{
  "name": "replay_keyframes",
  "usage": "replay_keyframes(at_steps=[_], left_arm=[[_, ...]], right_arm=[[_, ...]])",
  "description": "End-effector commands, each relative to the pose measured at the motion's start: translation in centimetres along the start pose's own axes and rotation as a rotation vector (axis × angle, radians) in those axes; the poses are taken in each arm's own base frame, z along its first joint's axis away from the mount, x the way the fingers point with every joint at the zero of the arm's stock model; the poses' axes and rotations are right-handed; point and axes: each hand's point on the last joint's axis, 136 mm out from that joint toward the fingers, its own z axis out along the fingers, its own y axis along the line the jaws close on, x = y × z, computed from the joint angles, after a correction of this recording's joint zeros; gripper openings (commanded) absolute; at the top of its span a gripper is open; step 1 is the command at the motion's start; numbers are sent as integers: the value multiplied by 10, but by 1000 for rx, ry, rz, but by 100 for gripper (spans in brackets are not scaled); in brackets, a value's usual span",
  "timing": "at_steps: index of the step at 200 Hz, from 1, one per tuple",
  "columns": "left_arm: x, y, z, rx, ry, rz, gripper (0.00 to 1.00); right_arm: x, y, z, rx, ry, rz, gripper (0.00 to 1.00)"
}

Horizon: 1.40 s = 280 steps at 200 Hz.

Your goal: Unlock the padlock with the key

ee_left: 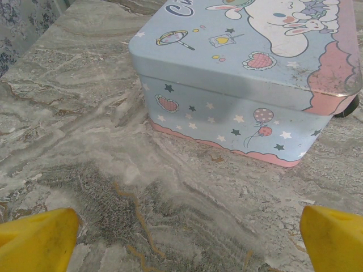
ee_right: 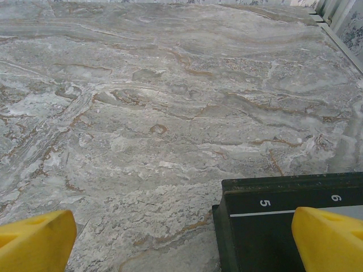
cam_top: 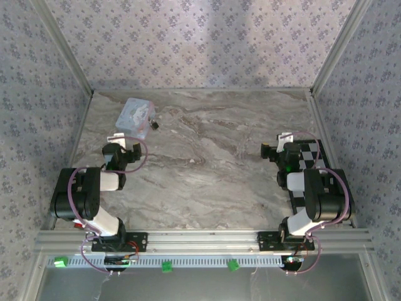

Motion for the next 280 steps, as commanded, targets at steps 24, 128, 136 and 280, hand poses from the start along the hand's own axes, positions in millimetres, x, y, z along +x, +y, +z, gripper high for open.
replay_keyframes(at_steps=[24, 128, 136, 280], left_arm=[[-18, -1, 1, 15, -44, 3, 100], [-44, -37, -32, -11, -97, 200, 100], [-51, -43, -43, -20, -123, 217, 100], [-41, -9, -172, -73, 192, -526, 100]], right_arm=[[-10, -1, 3, -1, -23, 9, 99], [-24, 10, -14, -11, -85, -55, 99], [-27, 10, -21, 5, -87, -69, 99], [-59, 1, -156, 34, 208, 532, 99]])
